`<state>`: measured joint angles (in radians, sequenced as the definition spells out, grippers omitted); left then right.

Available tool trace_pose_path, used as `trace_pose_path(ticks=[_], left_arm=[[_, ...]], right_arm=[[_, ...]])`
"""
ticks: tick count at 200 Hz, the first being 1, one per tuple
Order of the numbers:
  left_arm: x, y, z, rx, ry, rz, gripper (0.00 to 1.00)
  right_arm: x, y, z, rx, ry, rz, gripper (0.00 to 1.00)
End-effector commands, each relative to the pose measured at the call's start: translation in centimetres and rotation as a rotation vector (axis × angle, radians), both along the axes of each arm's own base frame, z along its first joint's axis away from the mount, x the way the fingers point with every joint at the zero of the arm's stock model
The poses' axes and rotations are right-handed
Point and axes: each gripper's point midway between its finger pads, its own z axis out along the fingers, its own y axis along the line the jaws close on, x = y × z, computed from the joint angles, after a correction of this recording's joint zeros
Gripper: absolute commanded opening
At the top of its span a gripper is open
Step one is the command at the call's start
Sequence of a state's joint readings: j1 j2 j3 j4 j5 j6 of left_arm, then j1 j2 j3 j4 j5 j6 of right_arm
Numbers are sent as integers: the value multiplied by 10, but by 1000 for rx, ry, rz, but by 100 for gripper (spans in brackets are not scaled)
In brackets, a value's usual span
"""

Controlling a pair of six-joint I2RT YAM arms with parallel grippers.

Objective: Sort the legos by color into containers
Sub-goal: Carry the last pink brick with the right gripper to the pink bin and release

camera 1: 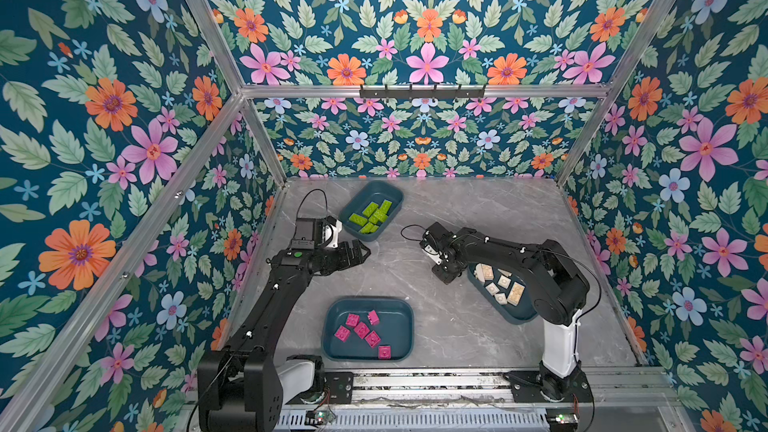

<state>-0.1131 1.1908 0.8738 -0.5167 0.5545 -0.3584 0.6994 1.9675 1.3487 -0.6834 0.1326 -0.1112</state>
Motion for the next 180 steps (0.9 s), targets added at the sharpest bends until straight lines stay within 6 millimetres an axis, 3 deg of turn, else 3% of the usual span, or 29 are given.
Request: trace_pose_path(ticks=[1,28,49,81,105,137,180], left_arm=[[-1,1,0,10,-4,-13,100],[0,1,2,17,-5,-13,100],[2,1,3,22,-4,-14,100],[3,3,3,28,-3,-5,100],[4,3,4,30,-6,-4,100],[4,5,6,39,-7,1,100],[4,6,5,43,-8,3,100]], right_arm=[[-4,0,1,8,18,-3,28],[-6,9,21,74,10,-20,20],[-16,29,48,168,14,-12,19],[-52,79,95,321,15,79,18],[-91,119,114,406,36,181,18],[-140,168,119,487,89,297,17],[-179,201,91,480,165,369,17]])
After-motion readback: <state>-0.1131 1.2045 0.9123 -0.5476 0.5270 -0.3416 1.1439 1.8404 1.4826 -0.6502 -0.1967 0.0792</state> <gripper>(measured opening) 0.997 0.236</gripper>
